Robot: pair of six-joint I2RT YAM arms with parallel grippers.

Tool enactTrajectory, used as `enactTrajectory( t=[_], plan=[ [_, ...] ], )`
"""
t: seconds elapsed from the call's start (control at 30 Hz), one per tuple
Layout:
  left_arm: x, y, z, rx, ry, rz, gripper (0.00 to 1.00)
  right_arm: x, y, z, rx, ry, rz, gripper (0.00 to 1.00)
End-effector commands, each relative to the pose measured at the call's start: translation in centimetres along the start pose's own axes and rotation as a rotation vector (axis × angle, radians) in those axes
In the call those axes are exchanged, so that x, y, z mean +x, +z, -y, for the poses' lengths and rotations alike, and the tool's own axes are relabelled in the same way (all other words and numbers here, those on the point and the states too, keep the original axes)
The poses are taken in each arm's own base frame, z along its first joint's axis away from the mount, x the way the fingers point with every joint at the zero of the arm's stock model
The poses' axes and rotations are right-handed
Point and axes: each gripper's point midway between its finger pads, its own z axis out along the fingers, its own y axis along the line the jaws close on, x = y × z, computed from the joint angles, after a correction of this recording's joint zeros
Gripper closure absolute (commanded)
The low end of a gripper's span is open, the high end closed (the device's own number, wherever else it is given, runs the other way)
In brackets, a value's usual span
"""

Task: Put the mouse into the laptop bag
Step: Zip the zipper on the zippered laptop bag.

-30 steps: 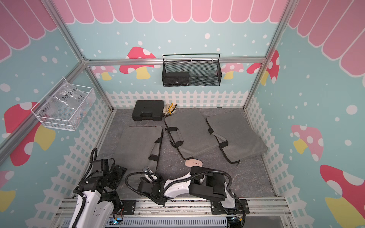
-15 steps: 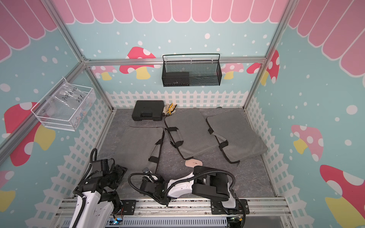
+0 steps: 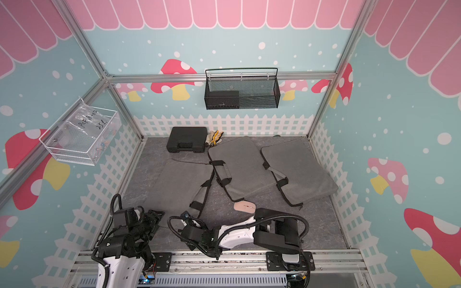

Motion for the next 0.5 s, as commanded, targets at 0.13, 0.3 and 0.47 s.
enactTrajectory(
  t=[0.13,0.3,0.47],
  plan=[
    [1.7,-0.8,1.9,0.142,0.01,-0.071,0.28,-2.1,-3.5,-3.4,-0.235,0.031,0.056,1.0],
    [2.9,-0.9,1.7,0.187,-0.006,-0.1,0.27,-2.1,-3.5,-3.5,-0.25,0.056,0.05,1.0],
    [3.6,-0.5,1.1,0.218,-0.036,-0.108,0.26,-1.6,-2.9,-2.7,-0.267,0.133,0.004,1.0]
  ],
)
